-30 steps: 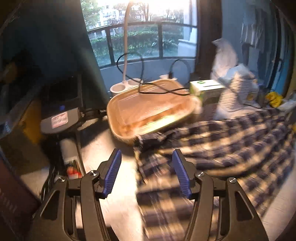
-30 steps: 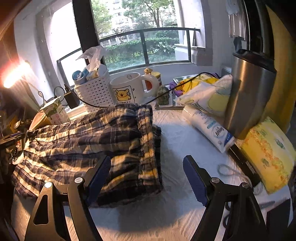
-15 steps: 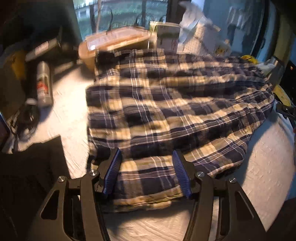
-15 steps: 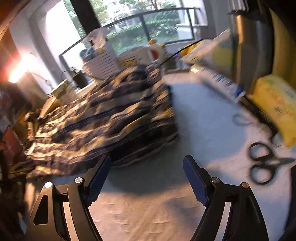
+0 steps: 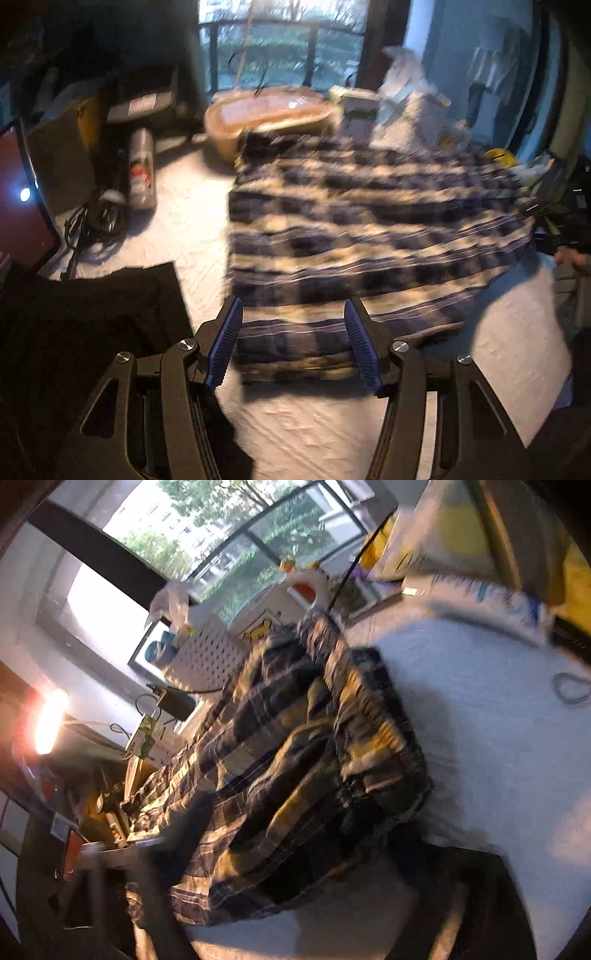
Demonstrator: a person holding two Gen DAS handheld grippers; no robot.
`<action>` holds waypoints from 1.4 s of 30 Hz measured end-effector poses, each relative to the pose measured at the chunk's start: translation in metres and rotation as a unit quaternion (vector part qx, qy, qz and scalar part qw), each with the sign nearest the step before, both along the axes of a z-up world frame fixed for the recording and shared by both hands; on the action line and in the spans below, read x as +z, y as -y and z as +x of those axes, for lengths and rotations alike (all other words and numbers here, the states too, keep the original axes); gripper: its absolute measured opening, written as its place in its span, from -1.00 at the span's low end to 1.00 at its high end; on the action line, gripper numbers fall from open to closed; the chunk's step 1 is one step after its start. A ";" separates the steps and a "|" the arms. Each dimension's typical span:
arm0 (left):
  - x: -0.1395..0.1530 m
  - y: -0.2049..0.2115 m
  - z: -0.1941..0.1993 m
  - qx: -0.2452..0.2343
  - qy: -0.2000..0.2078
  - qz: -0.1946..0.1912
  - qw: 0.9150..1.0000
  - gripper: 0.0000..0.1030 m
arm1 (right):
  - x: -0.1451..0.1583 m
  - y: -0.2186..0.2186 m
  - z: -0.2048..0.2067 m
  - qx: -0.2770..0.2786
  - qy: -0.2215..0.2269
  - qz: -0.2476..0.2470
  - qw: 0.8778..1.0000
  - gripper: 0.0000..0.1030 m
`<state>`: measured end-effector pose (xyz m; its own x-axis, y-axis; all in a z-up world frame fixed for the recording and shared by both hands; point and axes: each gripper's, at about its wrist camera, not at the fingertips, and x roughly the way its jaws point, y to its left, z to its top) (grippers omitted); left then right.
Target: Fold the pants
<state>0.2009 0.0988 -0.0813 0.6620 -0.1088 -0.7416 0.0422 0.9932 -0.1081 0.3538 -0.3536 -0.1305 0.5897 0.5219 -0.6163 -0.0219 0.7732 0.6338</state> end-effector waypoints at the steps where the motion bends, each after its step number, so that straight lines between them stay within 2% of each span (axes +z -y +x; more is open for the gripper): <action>1: 0.005 0.008 -0.004 -0.011 0.011 -0.005 1.000 0.11 | -0.002 -0.001 0.001 -0.001 -0.007 -0.001 1.000 -0.26; 5: 0.009 0.053 -0.011 -0.087 0.025 -0.024 0.996 0.11 | -0.004 -0.002 -0.001 -0.004 -0.002 -0.006 1.000 -0.56; 8: -0.002 0.093 -0.008 -0.141 0.025 0.009 0.990 0.12 | 0.000 -0.001 -0.007 -0.004 0.007 -0.013 1.000 -0.66; 13: -0.033 0.134 0.007 -0.186 -0.002 0.083 0.979 0.12 | 0.013 0.002 -0.014 0.001 0.024 -0.033 0.999 -0.69; 14: -0.037 0.135 0.010 -0.189 0.002 0.088 0.978 0.17 | 0.017 0.002 -0.016 0.004 0.028 -0.042 0.999 -0.69; 15: -0.037 0.131 0.016 -0.187 -0.003 0.073 0.980 0.13 | 0.021 0.001 -0.018 0.006 0.034 -0.055 0.998 -0.69; 16: -0.038 0.128 0.020 -0.180 -0.009 0.067 0.981 0.05 | 0.022 0.000 -0.018 0.007 0.038 -0.063 0.997 -0.70; 17: -0.037 0.124 0.022 -0.174 -0.008 0.060 0.983 -0.36 | 0.025 -0.002 -0.020 0.010 0.042 -0.076 0.996 -0.74; 18: -0.036 0.120 0.024 -0.160 -0.006 0.063 0.985 -0.66 | 0.028 -0.005 -0.021 0.015 0.046 -0.092 0.995 -0.75; 20: -0.035 0.117 0.025 -0.155 -0.017 0.056 0.986 -0.86 | 0.032 -0.009 -0.025 0.022 0.055 -0.112 0.992 -0.76; 21: -0.034 0.116 0.024 -0.154 -0.022 0.051 0.986 -0.89 | 0.035 -0.012 -0.028 0.029 0.061 -0.122 0.990 -0.78; 24: -0.029 0.122 0.010 -0.158 -0.036 0.039 0.986 -0.90 | 0.045 -0.017 -0.038 0.039 0.077 -0.150 0.985 -0.79; 27: -0.023 0.127 -0.006 -0.166 -0.049 0.006 0.985 -0.90 | 0.058 -0.017 -0.051 0.042 0.094 -0.175 0.979 -0.81; 30: -0.017 0.132 -0.028 -0.167 -0.063 -0.021 0.984 -0.90 | 0.067 -0.011 -0.069 0.048 0.104 -0.186 0.976 -0.81; 32: -0.017 0.138 -0.046 -0.166 -0.073 -0.026 0.983 -0.89 | 0.069 -0.007 -0.081 0.051 0.107 -0.194 0.974 -0.81; 35: -0.027 0.142 -0.062 -0.165 -0.103 -0.036 0.980 -0.76 | 0.062 0.000 -0.103 0.053 0.099 -0.202 0.973 -0.81; 37: -0.033 0.135 -0.075 -0.161 -0.112 -0.053 0.979 -0.76 | 0.048 0.006 -0.113 0.051 0.080 -0.212 0.973 -0.81; 39: -0.029 0.124 -0.085 -0.156 -0.127 -0.072 0.977 -0.62 | 0.025 0.014 -0.119 0.048 0.048 -0.224 0.972 -0.80; 40: -0.026 0.118 -0.087 -0.153 -0.132 -0.079 0.976 -0.60 | 0.017 0.017 -0.120 0.048 0.035 -0.224 0.973 -0.77; 42: -0.016 0.102 -0.089 -0.149 -0.137 -0.091 0.975 -0.60 | 0.011 0.023 -0.129 0.040 0.028 -0.228 0.972 -0.35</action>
<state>0.1116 -0.0031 -0.0976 0.3596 -0.4127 -0.8369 0.2709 0.9044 -0.3296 0.2245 -0.3766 -0.1199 0.5974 0.2476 -0.7628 -0.1190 0.9680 0.2210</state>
